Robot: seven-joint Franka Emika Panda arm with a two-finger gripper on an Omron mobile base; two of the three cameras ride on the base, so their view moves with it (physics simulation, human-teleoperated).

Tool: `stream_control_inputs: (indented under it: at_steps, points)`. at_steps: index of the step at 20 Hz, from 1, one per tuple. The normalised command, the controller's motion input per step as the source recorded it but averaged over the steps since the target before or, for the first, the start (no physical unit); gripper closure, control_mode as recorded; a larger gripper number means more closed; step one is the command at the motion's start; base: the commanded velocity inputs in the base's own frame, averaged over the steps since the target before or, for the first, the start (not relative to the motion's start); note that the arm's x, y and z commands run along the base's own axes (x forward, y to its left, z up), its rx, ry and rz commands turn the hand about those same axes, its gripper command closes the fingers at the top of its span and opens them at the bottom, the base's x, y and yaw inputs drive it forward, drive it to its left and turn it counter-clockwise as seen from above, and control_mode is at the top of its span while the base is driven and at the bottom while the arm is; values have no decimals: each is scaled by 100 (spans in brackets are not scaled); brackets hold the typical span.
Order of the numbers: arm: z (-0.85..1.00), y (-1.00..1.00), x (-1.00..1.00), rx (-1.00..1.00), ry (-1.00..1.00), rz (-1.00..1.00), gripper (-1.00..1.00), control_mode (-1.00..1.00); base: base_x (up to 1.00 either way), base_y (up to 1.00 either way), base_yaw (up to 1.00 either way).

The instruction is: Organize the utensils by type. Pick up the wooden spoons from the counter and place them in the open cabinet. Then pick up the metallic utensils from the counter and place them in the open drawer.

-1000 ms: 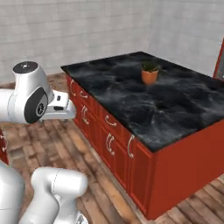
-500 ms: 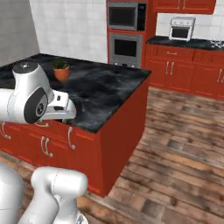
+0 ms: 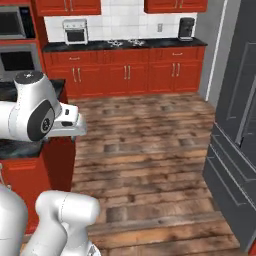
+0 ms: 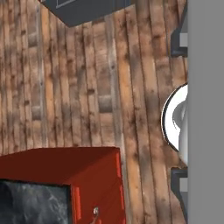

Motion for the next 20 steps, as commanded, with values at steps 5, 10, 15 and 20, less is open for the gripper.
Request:
stream_control_inputs:
  at_steps: [5, 10, 15, 20]
  points:
    - [0, 0, 0, 0, 0, 0, -100, 100, 0, -2, -87]
    - [0, 0, 0, 0, 0, 0, -100, 100, 0, 0, -86]
    - [0, 0, 0, 0, 0, 0, -100, 100, 0, -3, -83]
    - [0, 0, 0, 0, 0, 0, -100, 100, 0, -1, -68]
